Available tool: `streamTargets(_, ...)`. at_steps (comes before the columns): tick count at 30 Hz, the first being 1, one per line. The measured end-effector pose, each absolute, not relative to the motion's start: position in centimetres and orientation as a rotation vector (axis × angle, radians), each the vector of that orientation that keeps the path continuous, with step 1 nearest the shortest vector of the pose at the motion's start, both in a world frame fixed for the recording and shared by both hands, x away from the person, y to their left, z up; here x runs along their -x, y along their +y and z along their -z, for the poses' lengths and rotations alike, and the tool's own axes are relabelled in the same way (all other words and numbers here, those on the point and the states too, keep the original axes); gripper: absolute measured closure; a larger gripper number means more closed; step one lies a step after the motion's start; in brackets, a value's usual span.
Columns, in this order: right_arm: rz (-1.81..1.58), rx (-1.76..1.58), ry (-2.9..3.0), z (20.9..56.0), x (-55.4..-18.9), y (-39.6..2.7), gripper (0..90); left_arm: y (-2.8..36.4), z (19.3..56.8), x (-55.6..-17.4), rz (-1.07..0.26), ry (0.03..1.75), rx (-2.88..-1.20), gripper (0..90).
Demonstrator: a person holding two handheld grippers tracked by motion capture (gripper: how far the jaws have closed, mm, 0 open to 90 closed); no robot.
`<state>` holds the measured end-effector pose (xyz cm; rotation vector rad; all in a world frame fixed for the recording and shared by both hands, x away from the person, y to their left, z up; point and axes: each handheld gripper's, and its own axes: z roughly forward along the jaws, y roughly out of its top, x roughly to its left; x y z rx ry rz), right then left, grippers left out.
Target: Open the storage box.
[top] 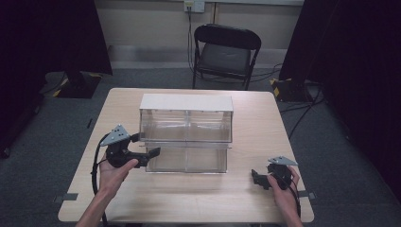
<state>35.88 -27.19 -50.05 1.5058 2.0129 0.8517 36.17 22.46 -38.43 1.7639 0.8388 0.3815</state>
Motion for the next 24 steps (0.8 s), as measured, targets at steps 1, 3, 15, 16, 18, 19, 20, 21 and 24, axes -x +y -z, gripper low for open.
streamTargets(1,-0.852,-1.506,2.013,50.05,-35.87,-27.19,5.6,22.46,38.43,-36.17,-0.381,0.839,-1.764,11.2)
streamTargets(3,-0.852,-1.505,2.013,50.05,-35.88,-27.19,5.6,22.47,38.44,-36.16,-0.385,0.838,-1.765,11.2)
streamTargets(15,-0.852,-1.506,2.013,50.05,-35.88,-27.19,5.6,22.46,38.50,-36.18,-0.381,0.838,-1.761,11.2)
streamTargets(16,-0.851,-1.506,2.013,50.05,-35.88,-27.19,5.7,22.44,38.50,-36.16,-0.380,0.840,-1.760,11.2)
streamTargets(18,-0.852,-1.505,2.013,50.05,-35.88,-27.19,5.6,22.43,38.49,-36.15,-0.381,0.841,-1.759,11.3)
streamTargets(19,-0.852,-1.506,2.013,50.05,-35.88,-27.19,5.6,22.46,38.48,-36.17,-0.383,0.838,-1.762,11.3)
streamTargets(20,-0.851,-1.506,2.013,50.05,-35.88,-27.19,5.6,22.44,38.48,-36.16,-0.381,0.840,-1.761,11.3)
streamTargets(21,-0.851,-1.506,2.013,50.05,-35.88,-27.19,5.6,22.46,38.47,-36.17,-0.383,0.839,-1.763,11.3)
streamTargets(24,-0.852,-1.505,2.013,50.05,-35.88,-27.20,5.6,22.46,38.48,-36.17,-0.382,0.838,-1.761,11.3)
